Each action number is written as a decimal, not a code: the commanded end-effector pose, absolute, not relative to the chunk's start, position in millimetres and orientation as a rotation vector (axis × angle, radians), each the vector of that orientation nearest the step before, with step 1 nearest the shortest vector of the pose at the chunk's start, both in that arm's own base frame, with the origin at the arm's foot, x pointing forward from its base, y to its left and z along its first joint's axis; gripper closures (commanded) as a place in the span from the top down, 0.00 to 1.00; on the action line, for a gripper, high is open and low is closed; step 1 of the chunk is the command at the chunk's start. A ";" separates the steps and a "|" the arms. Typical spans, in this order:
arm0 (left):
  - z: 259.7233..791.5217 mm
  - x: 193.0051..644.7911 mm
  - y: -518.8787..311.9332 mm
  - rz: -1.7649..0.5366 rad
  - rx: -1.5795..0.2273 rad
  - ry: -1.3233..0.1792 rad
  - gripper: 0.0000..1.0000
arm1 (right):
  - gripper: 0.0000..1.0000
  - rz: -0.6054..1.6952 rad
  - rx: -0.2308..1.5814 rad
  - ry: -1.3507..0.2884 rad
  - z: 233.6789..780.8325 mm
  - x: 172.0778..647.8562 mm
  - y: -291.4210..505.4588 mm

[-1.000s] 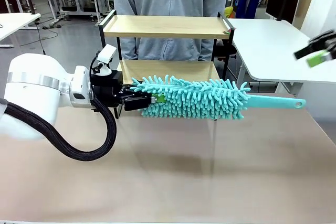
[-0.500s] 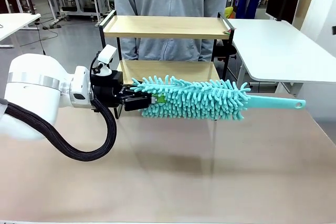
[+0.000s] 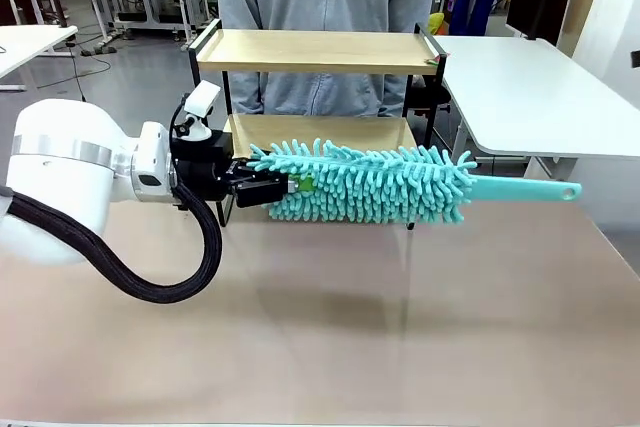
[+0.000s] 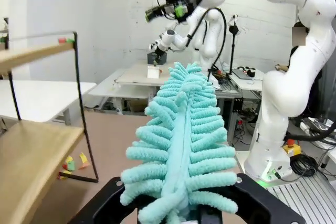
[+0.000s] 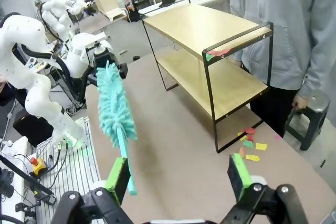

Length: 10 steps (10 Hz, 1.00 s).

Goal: Clean the shelf.
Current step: Hand the Duster back to the human.

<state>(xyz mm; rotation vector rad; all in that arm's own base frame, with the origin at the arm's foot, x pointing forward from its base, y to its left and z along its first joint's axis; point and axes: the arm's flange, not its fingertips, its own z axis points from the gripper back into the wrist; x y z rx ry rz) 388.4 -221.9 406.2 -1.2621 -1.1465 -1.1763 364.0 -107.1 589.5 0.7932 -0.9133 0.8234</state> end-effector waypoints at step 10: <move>592.9 358.5 -50.1 -0.515 -0.643 -1.673 0.18 | 1.00 0.833 0.789 -0.911 592.1 364.7 -108.9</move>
